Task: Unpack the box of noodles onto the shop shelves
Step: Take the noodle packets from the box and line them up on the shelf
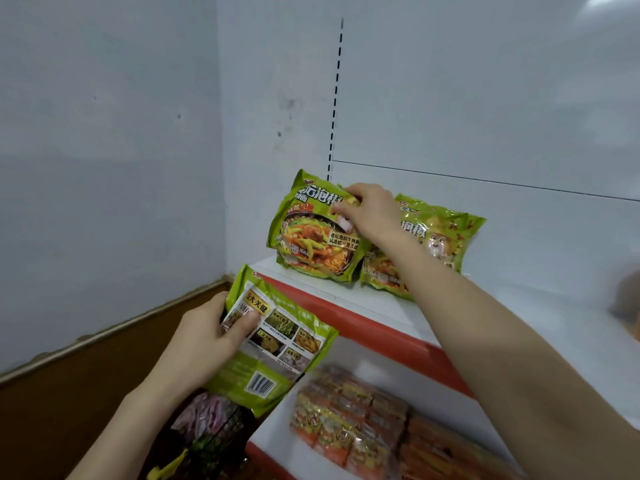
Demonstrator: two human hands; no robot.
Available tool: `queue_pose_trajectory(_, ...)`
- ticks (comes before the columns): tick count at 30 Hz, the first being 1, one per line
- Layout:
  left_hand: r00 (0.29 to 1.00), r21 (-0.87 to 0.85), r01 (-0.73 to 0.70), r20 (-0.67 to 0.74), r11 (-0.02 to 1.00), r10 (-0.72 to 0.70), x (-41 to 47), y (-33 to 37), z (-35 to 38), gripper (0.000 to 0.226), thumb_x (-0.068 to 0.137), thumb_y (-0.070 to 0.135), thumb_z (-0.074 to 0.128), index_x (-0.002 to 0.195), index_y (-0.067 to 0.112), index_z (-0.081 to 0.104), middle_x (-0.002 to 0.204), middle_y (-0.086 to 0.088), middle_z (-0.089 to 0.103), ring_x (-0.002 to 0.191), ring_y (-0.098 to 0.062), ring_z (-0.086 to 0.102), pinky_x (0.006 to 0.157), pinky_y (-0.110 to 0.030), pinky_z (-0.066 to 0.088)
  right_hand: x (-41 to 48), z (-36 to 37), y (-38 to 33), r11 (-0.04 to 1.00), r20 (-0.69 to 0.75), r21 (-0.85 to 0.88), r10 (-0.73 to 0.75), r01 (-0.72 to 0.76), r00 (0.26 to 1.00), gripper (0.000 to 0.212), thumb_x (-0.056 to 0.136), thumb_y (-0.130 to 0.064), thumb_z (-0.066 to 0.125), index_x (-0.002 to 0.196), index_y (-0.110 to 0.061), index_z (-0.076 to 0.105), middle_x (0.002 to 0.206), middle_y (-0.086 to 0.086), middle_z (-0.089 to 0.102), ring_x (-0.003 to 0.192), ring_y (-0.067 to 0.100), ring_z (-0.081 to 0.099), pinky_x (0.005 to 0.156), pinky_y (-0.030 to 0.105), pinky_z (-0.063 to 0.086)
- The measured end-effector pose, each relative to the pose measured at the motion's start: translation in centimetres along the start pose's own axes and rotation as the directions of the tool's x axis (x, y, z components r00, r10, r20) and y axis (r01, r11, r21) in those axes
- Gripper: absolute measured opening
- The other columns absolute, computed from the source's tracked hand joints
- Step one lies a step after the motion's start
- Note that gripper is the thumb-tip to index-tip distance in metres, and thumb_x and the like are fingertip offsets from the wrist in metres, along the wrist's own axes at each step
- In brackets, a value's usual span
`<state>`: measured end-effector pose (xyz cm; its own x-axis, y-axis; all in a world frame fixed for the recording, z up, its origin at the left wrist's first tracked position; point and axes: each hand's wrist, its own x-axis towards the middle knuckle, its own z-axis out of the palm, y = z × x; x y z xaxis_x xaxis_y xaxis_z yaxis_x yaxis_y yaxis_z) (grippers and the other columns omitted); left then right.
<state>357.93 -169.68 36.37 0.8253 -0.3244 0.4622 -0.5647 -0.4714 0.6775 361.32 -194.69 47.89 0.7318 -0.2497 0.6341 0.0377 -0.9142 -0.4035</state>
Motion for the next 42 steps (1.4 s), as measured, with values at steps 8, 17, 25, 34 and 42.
queue_pose_trajectory(8, 0.999, 0.023, 0.041, -0.009, 0.999, -0.040, 0.6, -1.4, -0.5, 0.009, 0.086, 0.035, 0.057, 0.093, 0.029, 0.055, 0.086, 0.016, 0.063, 0.079, -0.001, 0.059, 0.064, -0.019, 0.043, 1.7, 4.7, -0.7, 0.970, 0.170, -0.228, -0.049, 0.088, 0.984, 0.036, 0.088, -0.038, 0.058, 0.110, -0.010, 0.061, 0.108, 0.006, 0.066, 0.100, 0.024, 0.060, 0.068, 0.028, 0.040)
queue_pose_trajectory(17, 0.998, -0.007, 0.054, 0.020, 0.999, -0.054, 1.6, -1.5, 0.1, 0.017, 0.087, 0.034, 0.057, 0.098, 0.022, 0.059, 0.089, 0.009, 0.066, 0.082, -0.007, 0.062, 0.073, -0.031, 0.050, 1.8, 2.6, -0.2, 0.995, 0.128, -0.094, -0.008, 0.020, 0.992, 0.044, 0.085, -0.038, 0.061, 0.122, -0.014, 0.058, 0.125, 0.004, 0.060, 0.113, 0.022, 0.055, 0.086, 0.035, 0.044)
queue_pose_trajectory(25, 0.995, -0.073, -0.033, 0.087, 0.997, 0.039, 2.1, -0.1, 2.1, 0.018, 0.085, 0.042, 0.059, 0.095, 0.027, 0.060, 0.089, 0.015, 0.065, 0.082, -0.001, 0.060, 0.069, -0.019, 0.046, -1.0, -5.7, 3.8, 0.983, 0.095, -0.171, 0.088, -0.071, 0.992, 0.037, 0.083, -0.034, 0.066, 0.113, -0.013, 0.064, 0.113, 0.004, 0.062, 0.106, 0.023, 0.056, 0.075, 0.028, 0.037)
queue_pose_trajectory(34, 0.990, -0.110, -0.071, 0.115, 0.991, 0.084, 1.4, 1.7, 3.2, 0.009, 0.086, 0.031, 0.060, 0.090, 0.036, 0.054, 0.088, 0.022, 0.060, 0.083, 0.002, 0.058, 0.066, -0.014, 0.041, -5.3, -6.1, 8.8, 0.938, 0.097, -0.317, 0.178, -0.139, 0.979, 0.042, 0.089, -0.041, 0.056, 0.121, -0.014, 0.055, 0.114, 0.007, 0.063, 0.105, 0.027, 0.057, 0.076, 0.031, 0.041)
queue_pose_trajectory(42, 0.988, -0.105, -0.087, 0.119, 0.991, 0.099, 0.6, 2.4, 3.2, 0.015, 0.087, 0.031, 0.058, 0.085, 0.042, 0.048, 0.085, 0.024, 0.057, 0.078, 0.005, 0.056, 0.062, -0.013, 0.039, -4.3, -6.1, 8.5, 0.914, -0.014, -0.405, 0.029, -0.032, 0.999, 0.041, 0.084, -0.041, 0.062, 0.111, -0.012, 0.060, 0.105, 0.009, 0.066, 0.101, 0.030, 0.058, 0.081, 0.036, 0.039)
